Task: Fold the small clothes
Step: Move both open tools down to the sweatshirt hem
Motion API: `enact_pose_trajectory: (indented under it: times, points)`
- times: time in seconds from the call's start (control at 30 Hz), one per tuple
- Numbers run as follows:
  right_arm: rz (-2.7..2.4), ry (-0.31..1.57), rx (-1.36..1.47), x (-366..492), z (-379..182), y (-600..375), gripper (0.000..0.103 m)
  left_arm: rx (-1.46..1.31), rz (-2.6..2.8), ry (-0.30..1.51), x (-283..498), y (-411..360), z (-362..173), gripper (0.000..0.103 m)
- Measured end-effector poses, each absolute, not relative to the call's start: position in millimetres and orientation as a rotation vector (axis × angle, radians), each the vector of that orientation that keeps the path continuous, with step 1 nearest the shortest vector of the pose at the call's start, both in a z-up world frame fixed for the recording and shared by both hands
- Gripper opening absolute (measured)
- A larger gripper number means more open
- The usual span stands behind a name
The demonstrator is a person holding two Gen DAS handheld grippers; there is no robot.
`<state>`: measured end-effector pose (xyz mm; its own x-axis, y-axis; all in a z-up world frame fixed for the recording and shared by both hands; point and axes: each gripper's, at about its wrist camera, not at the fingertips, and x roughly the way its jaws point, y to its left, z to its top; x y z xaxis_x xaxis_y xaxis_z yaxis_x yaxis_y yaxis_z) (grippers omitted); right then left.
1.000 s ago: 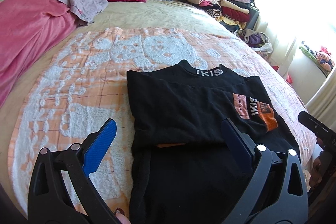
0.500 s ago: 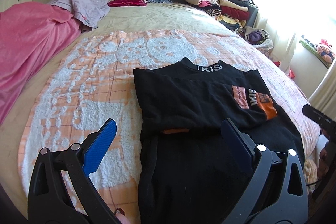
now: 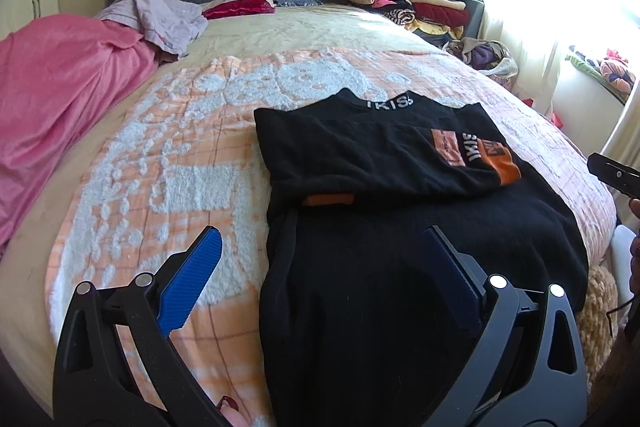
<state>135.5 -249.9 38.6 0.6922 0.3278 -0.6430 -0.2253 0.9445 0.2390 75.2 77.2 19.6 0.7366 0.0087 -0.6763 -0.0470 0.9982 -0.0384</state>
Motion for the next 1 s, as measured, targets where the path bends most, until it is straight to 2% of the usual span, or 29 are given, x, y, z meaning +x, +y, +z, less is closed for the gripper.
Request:
enact_pose_trajectory:
  times: [1.0]
  points:
    - [0.277,0.889,0.087,97,-20,-282,0.098,-0.106,0.143,0.897,18,98,-30,0.093]
